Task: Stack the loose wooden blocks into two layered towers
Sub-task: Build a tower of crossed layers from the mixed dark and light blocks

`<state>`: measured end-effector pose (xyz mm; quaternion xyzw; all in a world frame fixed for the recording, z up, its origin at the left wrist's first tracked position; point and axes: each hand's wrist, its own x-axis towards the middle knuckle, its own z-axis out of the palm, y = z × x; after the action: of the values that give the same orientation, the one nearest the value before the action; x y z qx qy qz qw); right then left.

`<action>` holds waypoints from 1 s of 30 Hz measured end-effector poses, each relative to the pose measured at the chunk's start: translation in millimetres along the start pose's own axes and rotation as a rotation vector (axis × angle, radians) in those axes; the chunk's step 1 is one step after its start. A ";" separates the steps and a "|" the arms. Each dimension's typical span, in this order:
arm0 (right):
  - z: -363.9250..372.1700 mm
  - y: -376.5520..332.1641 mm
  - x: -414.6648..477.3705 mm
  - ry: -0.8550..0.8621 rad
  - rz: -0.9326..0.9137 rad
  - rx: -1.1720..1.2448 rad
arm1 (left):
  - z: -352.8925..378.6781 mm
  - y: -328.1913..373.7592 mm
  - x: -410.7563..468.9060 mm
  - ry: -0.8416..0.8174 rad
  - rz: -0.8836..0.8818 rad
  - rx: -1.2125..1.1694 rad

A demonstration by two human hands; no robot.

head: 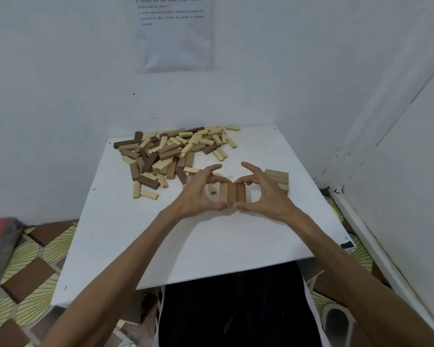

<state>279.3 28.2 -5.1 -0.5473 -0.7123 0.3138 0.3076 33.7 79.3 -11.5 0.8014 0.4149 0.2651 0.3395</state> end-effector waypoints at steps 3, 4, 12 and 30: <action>-19.5 6.4 -2.1 0.044 0.025 0.003 | 7.8 11.6 22.1 -0.031 0.009 -0.025; -25.5 9.3 -3.1 0.057 0.034 0.004 | 11.0 14.8 29.2 -0.038 0.016 -0.022; -64.0 40.2 -9.7 0.144 0.116 -0.031 | 43.3 34.0 78.2 -0.101 0.099 0.041; -91.5 81.4 1.9 0.106 0.183 -0.021 | 74.7 39.7 122.6 -0.193 0.055 0.009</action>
<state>398.2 56.7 -12.5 -0.6291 -0.6453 0.3037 0.3091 168.8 141.8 -10.6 0.8358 0.3591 0.1940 0.3672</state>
